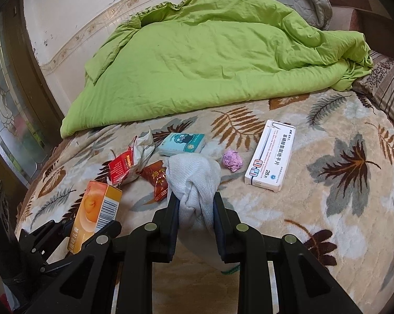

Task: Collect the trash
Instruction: 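Hold the orange box in the left gripper and sock in the right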

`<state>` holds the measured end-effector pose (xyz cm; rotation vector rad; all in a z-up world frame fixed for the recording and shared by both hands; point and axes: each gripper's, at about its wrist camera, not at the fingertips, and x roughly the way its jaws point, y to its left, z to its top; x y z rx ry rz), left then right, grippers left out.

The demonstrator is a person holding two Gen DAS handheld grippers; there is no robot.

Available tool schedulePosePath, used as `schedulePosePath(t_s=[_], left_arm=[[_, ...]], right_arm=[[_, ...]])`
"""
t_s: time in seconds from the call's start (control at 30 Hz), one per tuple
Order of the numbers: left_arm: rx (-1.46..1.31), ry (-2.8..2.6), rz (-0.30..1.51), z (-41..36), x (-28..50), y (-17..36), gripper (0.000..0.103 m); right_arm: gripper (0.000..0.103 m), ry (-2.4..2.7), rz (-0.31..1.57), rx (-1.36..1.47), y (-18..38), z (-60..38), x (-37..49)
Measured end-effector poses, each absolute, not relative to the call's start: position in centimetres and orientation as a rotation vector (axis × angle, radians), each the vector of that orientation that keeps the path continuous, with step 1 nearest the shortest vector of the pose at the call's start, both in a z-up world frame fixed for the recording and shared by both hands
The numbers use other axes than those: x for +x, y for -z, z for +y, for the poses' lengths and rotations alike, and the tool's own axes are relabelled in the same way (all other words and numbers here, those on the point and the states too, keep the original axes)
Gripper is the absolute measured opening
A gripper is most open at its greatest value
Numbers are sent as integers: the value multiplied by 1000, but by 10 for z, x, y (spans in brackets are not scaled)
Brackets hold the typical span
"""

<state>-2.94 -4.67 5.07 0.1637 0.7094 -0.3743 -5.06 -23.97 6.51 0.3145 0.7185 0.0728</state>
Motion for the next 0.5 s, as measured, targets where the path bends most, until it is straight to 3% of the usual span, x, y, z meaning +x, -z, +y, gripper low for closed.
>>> schedulePosePath(t_s=[0.5], left_arm=[[161,375,708,-47,-29,-51,46]], right_arm=[[26,-74,720,308,-64,-237,-50]])
